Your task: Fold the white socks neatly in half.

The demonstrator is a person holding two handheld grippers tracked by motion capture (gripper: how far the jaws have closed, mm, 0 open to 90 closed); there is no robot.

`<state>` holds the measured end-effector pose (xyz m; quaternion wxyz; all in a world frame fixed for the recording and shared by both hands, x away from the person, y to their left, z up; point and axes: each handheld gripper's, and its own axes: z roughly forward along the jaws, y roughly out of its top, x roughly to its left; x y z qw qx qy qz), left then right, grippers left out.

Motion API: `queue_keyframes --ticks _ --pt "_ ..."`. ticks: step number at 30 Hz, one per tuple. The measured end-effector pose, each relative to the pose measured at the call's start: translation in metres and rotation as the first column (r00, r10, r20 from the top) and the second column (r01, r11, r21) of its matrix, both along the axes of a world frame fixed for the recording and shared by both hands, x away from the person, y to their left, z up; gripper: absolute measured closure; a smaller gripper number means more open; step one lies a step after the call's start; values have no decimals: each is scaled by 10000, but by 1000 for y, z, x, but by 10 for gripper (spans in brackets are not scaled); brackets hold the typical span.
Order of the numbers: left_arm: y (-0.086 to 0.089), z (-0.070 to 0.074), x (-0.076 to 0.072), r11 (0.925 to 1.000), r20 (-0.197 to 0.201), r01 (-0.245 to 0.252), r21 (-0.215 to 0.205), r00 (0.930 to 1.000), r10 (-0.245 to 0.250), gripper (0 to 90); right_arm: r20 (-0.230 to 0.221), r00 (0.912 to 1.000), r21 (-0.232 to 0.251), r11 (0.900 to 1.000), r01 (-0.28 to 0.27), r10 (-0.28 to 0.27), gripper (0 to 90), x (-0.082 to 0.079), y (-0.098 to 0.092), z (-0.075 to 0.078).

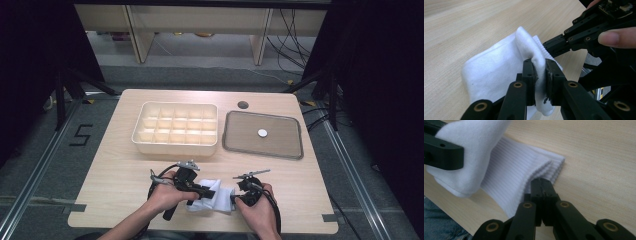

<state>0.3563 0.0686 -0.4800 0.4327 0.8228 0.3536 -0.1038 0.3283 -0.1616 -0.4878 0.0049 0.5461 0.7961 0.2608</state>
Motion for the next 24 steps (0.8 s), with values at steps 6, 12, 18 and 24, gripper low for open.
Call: queue_keyframes --ticks 6,12,18,24 --pt "-2 0 0 9999 34 151 47 9999 -152 792 -124 9997 28 9998 212 -211 897 0 3 0" --pt "-5 -2 -1 9998 91 117 144 9999 -118 791 -111 9999 191 9998 88 -86 896 1 2 0" --pt "-9 -4 -1 9999 63 95 48 9999 -95 790 24 10000 233 9997 15 -16 894 1 2 0" --pt "-12 -5 -1 9997 15 133 213 9999 -134 788 -9 10000 277 9996 40 -40 892 1 2 0"
